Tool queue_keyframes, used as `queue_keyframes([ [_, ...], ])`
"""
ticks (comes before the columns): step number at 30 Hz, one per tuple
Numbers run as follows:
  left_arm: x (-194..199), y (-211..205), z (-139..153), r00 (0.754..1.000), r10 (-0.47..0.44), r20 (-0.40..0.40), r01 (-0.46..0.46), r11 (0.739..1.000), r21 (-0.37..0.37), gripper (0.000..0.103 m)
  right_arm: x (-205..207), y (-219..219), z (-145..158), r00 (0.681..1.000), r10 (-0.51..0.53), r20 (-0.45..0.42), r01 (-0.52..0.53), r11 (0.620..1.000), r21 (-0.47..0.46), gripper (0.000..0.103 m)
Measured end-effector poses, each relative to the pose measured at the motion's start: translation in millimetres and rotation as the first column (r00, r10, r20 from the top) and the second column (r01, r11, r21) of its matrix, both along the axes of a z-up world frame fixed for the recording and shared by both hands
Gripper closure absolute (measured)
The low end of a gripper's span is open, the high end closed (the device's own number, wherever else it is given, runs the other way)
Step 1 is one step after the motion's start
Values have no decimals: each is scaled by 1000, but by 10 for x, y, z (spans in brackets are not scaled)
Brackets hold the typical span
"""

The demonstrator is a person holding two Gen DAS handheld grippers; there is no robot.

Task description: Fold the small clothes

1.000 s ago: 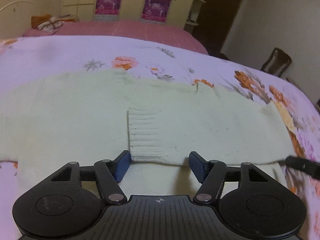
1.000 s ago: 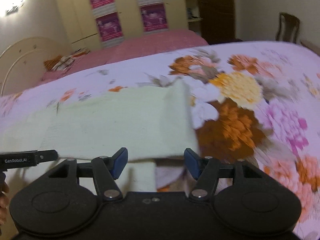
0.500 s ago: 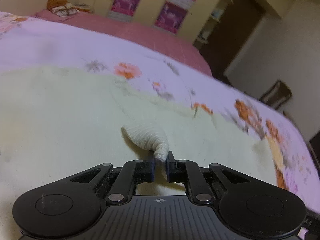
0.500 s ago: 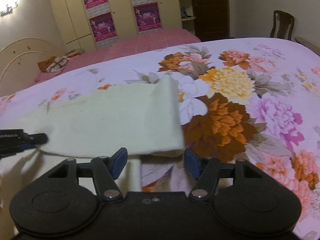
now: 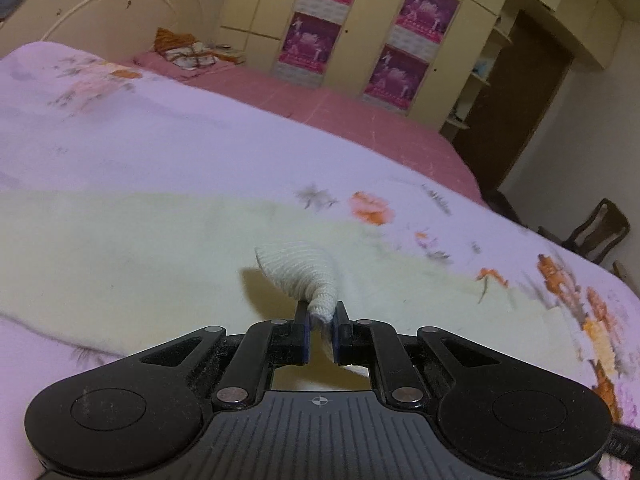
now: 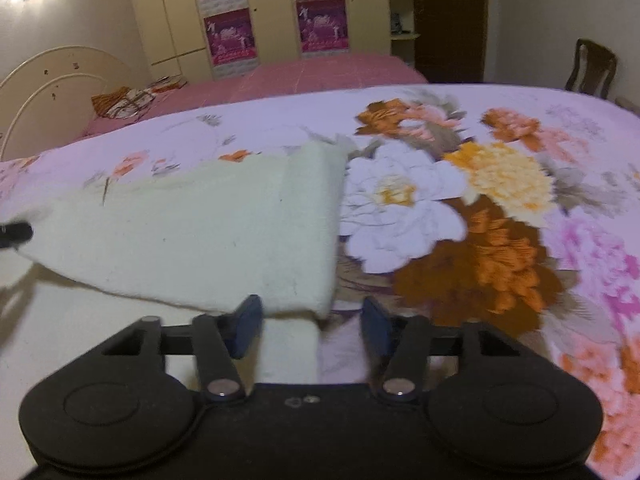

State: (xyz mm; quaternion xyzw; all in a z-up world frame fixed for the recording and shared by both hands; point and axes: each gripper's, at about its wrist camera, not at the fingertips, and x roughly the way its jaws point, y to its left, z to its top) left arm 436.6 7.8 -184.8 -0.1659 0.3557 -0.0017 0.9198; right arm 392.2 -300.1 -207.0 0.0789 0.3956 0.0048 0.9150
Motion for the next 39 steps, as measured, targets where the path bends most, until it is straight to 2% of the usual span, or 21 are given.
queue_keyframes([
  [4, -40, 50, -25, 1000, 17, 14, -17, 1000, 5, 93, 27, 16, 46, 1000, -2, 7, 1, 1000, 24, 82],
  [6, -9, 10, -79, 1000, 16, -4, -16, 1000, 23, 93, -4, -3, 75, 1000, 2, 15, -3, 1000, 26, 86],
  [8, 38, -82, -148, 998, -27, -61, 31, 998, 63, 92, -24, -51, 3, 1000, -28, -13, 28, 1000, 1, 88],
  [9, 13, -77, -148, 997, -40, -65, 45, 996, 76, 92, -54, -118, -28, 999, -50, -11, 51, 998, 25, 90],
  [10, -1, -96, -128, 997, -46, -58, 51, 995, 90, 87, -72, -166, -22, 997, -79, -13, 79, 996, 31, 89],
  [12, -22, -82, -91, 998, -41, -56, 47, 992, 114, 43, -85, -217, 12, 994, -108, -28, 108, 994, 12, 98],
  [13, -67, -53, -64, 999, -21, -46, 26, 992, 122, 11, -99, -257, 12, 993, -107, -40, 108, 994, 30, 98],
  [14, -130, -14, -18, 1000, 11, -9, -9, 991, 135, 8, -117, -309, 22, 994, -100, -47, 103, 992, 76, 97],
  [16, -209, 40, 50, 999, 25, 30, -29, 986, 165, 8, -145, -378, 80, 993, -111, -30, 114, 985, 127, 79],
  [20, -155, 102, 56, 1000, 24, 8, -25, 983, 183, 8, 0, -390, 124, 996, -94, 1, 92, 981, 168, 75],
  [21, -141, 111, 48, 1000, 26, 5, -26, 983, 180, 8, 70, -406, 123, 995, -97, 1, 95, 975, 200, 69],
  [22, -117, 112, 35, 1000, 27, -1, -27, 984, 177, 8, 124, -418, 126, 995, -102, 2, 99, 969, 228, 56],
  [24, -50, 104, -16, 999, 29, -12, -27, 985, 173, 8, 157, -429, 160, 993, -114, 16, 107, 966, 234, 45],
  [26, 42, 93, -73, 1000, 24, -19, -20, 985, 170, 11, 125, -427, 199, 993, -114, 26, 106, 974, 198, 44],
  [27, 81, 102, -104, 999, 18, -29, -13, 987, 163, 17, 97, -450, 214, 993, -116, 23, 109, 975, 195, 44],
  [28, 92, 109, -151, 999, 17, -50, -9, 988, 153, 35, 65, -480, 227, 992, -121, 20, 114, 974, 198, 44],
  [30, 96, 148, -200, 998, 50, -43, -43, 986, 161, 44, -1, -560, 296, 989, -147, 30, 138, 972, 193, 44],
  [32, 69, 161, -200, 996, 81, -29, -73, 973, 219, 46, -25, -612, 389, 984, -170, 57, 156, 968, 195, 43],
  [35, 68, 236, -180, 992, 127, -26, -116, 958, 261, 46, 75, -502, 419, 992, -106, 65, 94, 982, 163, 40],
  [37, 44, 225, -107, 992, 123, -21, -113, 960, 255, 46, 163, -398, 328, 996, -80, 41, 74, 990, 122, 40],
  [39, -17, 112, 16, 995, 88, 35, -94, 960, 262, 46, 282, -357, 174, 998, -60, -20, 62, 989, 137, 41],
])
